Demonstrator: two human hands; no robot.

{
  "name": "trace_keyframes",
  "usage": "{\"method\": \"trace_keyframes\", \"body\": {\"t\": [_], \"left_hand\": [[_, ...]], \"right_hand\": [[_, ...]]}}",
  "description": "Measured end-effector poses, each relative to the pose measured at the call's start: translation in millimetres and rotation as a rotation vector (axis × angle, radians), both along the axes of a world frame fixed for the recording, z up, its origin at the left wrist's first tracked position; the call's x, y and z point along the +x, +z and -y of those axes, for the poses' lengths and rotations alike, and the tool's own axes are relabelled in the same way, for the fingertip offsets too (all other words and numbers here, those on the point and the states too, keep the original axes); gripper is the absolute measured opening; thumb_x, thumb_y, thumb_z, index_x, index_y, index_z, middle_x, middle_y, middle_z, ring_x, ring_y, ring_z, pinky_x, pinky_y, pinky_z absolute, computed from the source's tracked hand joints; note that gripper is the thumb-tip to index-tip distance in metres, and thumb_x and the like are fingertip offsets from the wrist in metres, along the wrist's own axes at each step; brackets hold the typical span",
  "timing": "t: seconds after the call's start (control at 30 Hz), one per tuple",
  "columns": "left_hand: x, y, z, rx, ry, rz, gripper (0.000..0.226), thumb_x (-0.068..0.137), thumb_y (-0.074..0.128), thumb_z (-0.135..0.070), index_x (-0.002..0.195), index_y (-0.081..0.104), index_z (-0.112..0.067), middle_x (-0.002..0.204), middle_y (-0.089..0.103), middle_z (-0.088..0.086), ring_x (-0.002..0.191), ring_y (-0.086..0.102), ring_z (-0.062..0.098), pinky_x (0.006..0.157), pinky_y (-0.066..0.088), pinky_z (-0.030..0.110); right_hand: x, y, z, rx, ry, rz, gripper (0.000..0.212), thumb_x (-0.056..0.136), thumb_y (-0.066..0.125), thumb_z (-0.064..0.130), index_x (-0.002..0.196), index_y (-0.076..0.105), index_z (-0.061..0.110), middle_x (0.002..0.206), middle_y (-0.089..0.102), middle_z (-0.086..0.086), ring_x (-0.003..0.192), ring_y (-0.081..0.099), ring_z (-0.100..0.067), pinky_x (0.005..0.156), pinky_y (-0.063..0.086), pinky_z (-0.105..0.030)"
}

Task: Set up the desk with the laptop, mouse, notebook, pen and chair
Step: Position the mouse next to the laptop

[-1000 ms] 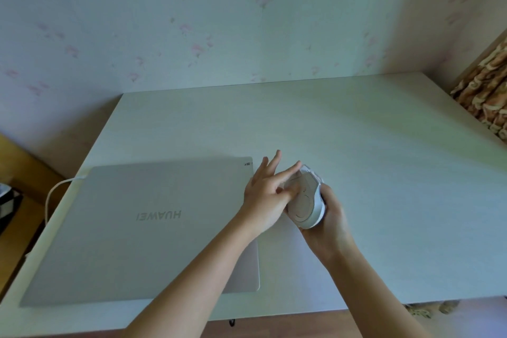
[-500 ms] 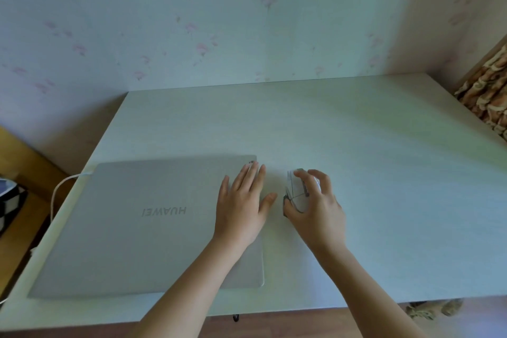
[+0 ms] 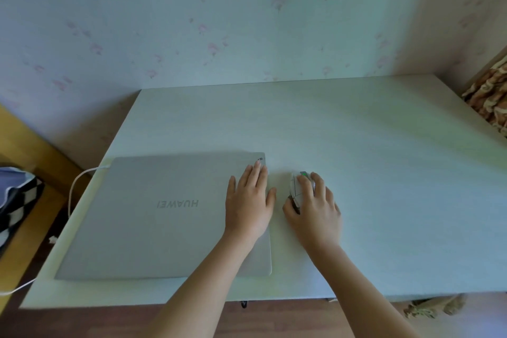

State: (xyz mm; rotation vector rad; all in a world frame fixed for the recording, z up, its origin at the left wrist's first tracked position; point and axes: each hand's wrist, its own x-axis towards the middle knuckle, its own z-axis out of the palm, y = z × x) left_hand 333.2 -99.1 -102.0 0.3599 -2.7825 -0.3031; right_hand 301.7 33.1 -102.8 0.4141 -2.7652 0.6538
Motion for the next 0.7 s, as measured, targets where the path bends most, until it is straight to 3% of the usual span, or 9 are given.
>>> {"method": "trace_keyframes", "body": {"t": [0.17, 0.23, 0.3, 0.4, 0.47, 0.6, 0.7], "left_hand": [[5, 14, 1, -0.016, -0.055, 0.144, 0.064, 0.093, 0.025, -0.05, 0.141, 0.042, -0.011, 0.153, 0.032, 0.006, 0.138, 0.034, 0.023, 0.109, 0.03, 0.049], [7, 26, 4, -0.036, -0.102, 0.325, 0.068, 0.096, 0.023, -0.056, 0.148, 0.024, -0.012, 0.158, 0.016, 0.006, 0.144, 0.019, 0.021, 0.113, 0.022, 0.045], [12, 43, 5, -0.101, -0.126, 0.427, 0.071, 0.096, 0.025, -0.057, 0.15, 0.015, -0.012, 0.158, 0.016, 0.005, 0.144, 0.017, 0.02, 0.112, 0.023, 0.042], [24, 75, 1, -0.264, -0.163, 0.279, 0.068, 0.091, 0.047, -0.055, 0.143, 0.037, -0.013, 0.138, 0.051, 0.003, 0.127, 0.046, 0.02, 0.097, 0.041, 0.04], [37, 100, -2, -0.284, -0.183, 0.141, 0.06, 0.077, 0.069, -0.049, 0.126, 0.058, -0.016, 0.115, 0.065, -0.001, 0.106, 0.061, 0.018, 0.08, 0.05, 0.037], [64, 153, -13, -0.24, -0.172, 0.007, 0.036, 0.07, 0.077, -0.039, 0.1, 0.068, -0.022, 0.095, 0.067, -0.007, 0.085, 0.064, 0.017, 0.067, 0.051, 0.033], [82, 199, -27, -0.194, -0.143, -0.039, 0.03, 0.071, 0.077, -0.04, 0.094, 0.07, -0.023, 0.086, 0.069, -0.008, 0.076, 0.066, 0.016, 0.06, 0.051, 0.032]], "right_hand": [[-1, 5, -5, 0.141, 0.069, 0.035, 0.055, 0.073, 0.069, 0.031, 0.122, 0.056, 0.011, 0.129, 0.056, -0.018, 0.11, 0.056, -0.039, 0.089, 0.049, -0.049], [0, 14, -10, 0.228, 0.11, 0.08, 0.057, 0.08, 0.062, 0.04, 0.13, 0.051, 0.015, 0.137, 0.05, -0.015, 0.12, 0.05, -0.038, 0.097, 0.043, -0.051], [1, 27, -16, 0.275, 0.127, 0.119, 0.057, 0.085, 0.057, 0.045, 0.134, 0.048, 0.018, 0.142, 0.046, -0.009, 0.129, 0.043, -0.035, 0.104, 0.036, -0.052], [9, 56, -23, 0.258, 0.139, 0.036, 0.052, 0.072, 0.076, 0.039, 0.117, 0.063, 0.015, 0.125, 0.063, -0.006, 0.115, 0.058, -0.031, 0.093, 0.047, -0.052], [17, 79, -30, 0.178, 0.152, -0.034, 0.047, 0.063, 0.084, 0.031, 0.104, 0.069, 0.015, 0.111, 0.07, -0.004, 0.103, 0.065, -0.029, 0.083, 0.053, -0.048], [38, 137, -44, 0.07, 0.152, -0.074, 0.035, 0.067, 0.074, 0.03, 0.1, 0.071, 0.019, 0.101, 0.072, 0.003, 0.1, 0.066, -0.026, 0.081, 0.052, -0.043], [61, 184, -59, 0.011, 0.146, -0.102, 0.031, 0.07, 0.061, 0.035, 0.096, 0.072, 0.022, 0.095, 0.072, 0.007, 0.1, 0.065, -0.024, 0.081, 0.05, -0.039]]}}
